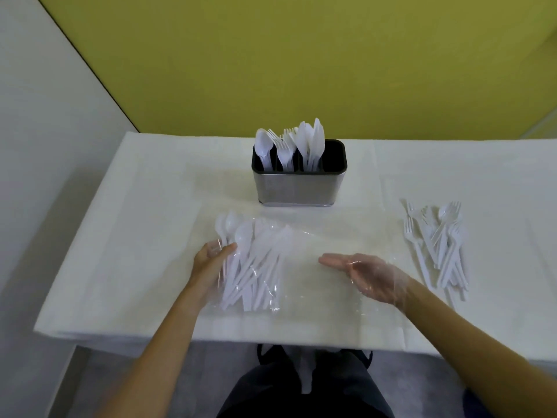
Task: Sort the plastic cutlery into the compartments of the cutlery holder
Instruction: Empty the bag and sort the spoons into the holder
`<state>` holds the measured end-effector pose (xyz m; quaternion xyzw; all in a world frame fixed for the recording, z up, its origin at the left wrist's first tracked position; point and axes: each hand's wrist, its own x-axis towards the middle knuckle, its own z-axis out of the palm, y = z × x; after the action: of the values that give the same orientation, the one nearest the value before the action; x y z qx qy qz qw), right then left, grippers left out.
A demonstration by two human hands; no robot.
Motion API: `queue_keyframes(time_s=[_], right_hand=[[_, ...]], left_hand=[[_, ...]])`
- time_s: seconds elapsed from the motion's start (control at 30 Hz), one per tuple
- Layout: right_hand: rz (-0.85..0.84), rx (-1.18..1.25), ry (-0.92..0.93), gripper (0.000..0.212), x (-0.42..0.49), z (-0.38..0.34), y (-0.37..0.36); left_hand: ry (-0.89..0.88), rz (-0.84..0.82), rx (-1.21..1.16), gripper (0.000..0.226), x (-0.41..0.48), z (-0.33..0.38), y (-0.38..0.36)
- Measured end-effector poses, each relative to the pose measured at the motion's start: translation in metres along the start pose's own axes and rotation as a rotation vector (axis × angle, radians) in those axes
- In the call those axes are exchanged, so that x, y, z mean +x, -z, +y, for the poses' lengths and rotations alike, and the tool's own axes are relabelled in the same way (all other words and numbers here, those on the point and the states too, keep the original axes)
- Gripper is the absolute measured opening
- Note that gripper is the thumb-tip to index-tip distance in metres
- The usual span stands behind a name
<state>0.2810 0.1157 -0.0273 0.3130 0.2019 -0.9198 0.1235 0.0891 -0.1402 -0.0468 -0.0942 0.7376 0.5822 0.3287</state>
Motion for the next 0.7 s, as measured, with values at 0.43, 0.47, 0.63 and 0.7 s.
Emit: queue_keyframes(time_s=[0.43,0.47,0.63,0.7], right_hand=[[0.093,-1.042,0.061,0.018,0.056,0.032,-0.054],[0.042,-0.998,0.108,0.019,0.057,0.034,-0.053],[-0.033,-0.576,0.172,0.020,0.062,0.040,-0.051],[0.003,-0.469,0.213,0.015,0.062,0.038,-0.049]], left_hand=[[-0.038,-0.201,-0.089,0.036,-0.016,0.004,-0.003],[-0.053,-0.177,-0.077,0.034,-0.017,0.005,-0.003],[-0.092,-0.084,-0.064,0.037,-0.015,0.005,-0.004],[-0.099,-0.052,-0.075,0.032,-0.015,0.005,-0.006]])
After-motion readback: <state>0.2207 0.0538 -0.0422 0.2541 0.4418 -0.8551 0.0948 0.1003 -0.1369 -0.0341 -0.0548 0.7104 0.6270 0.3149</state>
